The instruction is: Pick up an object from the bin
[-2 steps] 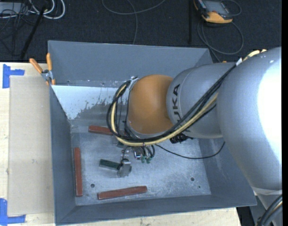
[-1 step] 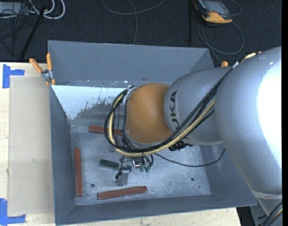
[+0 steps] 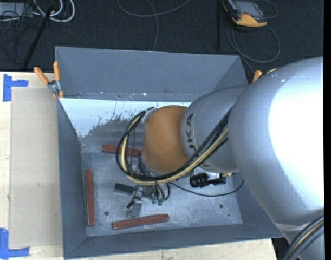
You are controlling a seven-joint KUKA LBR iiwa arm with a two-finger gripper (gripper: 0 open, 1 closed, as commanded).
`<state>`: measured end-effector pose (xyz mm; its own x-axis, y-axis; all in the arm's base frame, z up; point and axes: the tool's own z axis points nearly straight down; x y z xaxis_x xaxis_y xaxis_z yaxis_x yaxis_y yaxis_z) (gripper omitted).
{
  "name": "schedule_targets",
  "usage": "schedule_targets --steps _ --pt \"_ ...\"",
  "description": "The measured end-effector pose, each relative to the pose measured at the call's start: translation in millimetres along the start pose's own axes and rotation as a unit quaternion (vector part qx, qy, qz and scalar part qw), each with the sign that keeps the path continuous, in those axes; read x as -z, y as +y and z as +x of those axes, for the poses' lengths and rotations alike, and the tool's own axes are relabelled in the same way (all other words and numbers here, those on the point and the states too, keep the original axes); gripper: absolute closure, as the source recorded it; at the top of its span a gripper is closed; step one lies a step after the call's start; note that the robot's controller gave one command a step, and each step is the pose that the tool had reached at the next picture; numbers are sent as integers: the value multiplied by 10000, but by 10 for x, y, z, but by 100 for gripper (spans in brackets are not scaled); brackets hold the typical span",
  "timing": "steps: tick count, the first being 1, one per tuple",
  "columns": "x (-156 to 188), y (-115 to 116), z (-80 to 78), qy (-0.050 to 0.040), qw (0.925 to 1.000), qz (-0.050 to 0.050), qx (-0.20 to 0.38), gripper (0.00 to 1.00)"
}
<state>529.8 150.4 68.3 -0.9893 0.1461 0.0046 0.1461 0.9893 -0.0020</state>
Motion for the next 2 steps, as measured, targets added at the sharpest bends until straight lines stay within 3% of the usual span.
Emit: schedule_targets --steps 1,2 --pt "13 41 -161 -24 9987 -13 -508 0" --pt "19 42 -162 -24 9987 -13 -507 100"
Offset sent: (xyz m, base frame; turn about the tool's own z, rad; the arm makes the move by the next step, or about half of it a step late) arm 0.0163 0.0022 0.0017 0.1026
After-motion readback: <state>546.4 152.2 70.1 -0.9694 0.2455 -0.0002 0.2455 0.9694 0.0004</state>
